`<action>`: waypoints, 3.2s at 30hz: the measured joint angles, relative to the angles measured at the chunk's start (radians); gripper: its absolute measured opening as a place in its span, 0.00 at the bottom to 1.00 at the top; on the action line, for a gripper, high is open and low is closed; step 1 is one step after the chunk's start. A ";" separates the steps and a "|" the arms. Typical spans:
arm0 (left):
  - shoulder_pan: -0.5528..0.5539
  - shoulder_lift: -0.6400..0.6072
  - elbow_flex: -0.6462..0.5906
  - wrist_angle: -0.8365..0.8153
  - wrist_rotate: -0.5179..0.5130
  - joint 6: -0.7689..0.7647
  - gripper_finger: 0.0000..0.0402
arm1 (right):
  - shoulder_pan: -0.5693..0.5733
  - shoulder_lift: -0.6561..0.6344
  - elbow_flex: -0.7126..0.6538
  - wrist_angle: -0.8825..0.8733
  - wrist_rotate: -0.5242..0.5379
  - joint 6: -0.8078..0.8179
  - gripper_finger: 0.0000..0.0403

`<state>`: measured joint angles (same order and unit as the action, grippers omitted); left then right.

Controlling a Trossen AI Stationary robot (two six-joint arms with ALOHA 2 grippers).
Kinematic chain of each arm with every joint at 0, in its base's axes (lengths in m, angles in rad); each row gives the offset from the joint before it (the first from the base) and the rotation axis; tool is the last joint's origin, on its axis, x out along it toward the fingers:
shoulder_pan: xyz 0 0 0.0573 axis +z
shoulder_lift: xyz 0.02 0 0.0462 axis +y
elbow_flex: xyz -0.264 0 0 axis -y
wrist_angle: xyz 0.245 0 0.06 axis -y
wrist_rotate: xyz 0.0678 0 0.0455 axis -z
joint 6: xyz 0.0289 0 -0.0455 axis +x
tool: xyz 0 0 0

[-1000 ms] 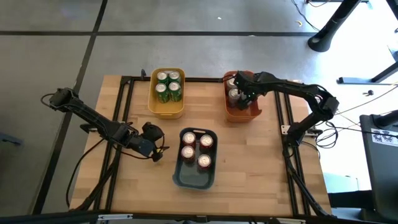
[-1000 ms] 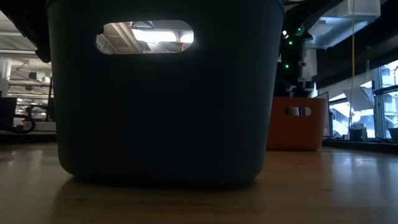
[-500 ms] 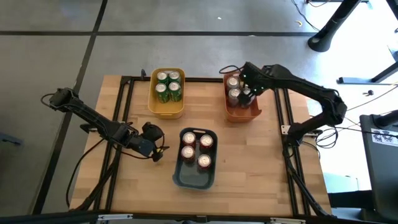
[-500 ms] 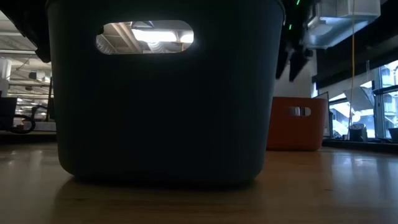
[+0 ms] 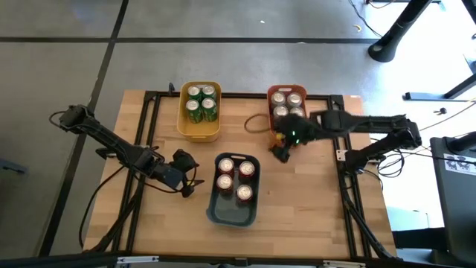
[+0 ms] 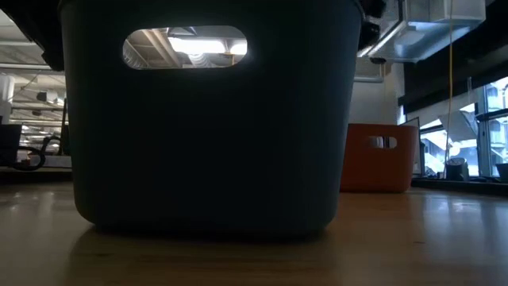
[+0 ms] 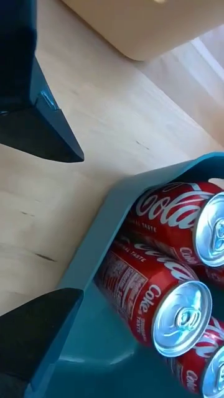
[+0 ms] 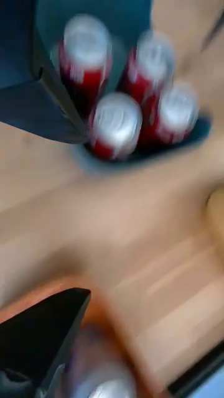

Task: Sort soda cans
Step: Move the blue bin to the top middle of the table

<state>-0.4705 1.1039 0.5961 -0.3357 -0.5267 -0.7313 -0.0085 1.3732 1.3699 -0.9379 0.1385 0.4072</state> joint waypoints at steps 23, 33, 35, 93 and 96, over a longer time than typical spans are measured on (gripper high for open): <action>0.000 0.000 0.000 0.010 -0.001 0.006 0.83 | -0.077 0.433 0.135 0.283 -0.183 -0.220 0.75; 0.001 0.000 0.000 0.007 -0.002 0.003 0.83 | -0.090 0.508 0.143 0.284 -0.248 -0.271 0.61; 0.001 0.000 0.000 0.006 -0.002 0.002 0.83 | -0.090 0.514 0.143 0.283 -0.260 -0.282 0.60; 0.015 0.000 0.000 0.006 -0.049 0.006 0.83 | -0.418 0.585 0.141 0.418 -0.152 -0.814 0.02; 0.015 0.000 0.000 0.006 -0.060 0.005 0.83 | -0.454 0.590 0.141 0.448 -0.162 -0.837 0.01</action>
<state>-0.4553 1.1041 0.5961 -0.3294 -0.5869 -0.7259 -0.4620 1.9628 1.5112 -0.4901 -0.0239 -0.4298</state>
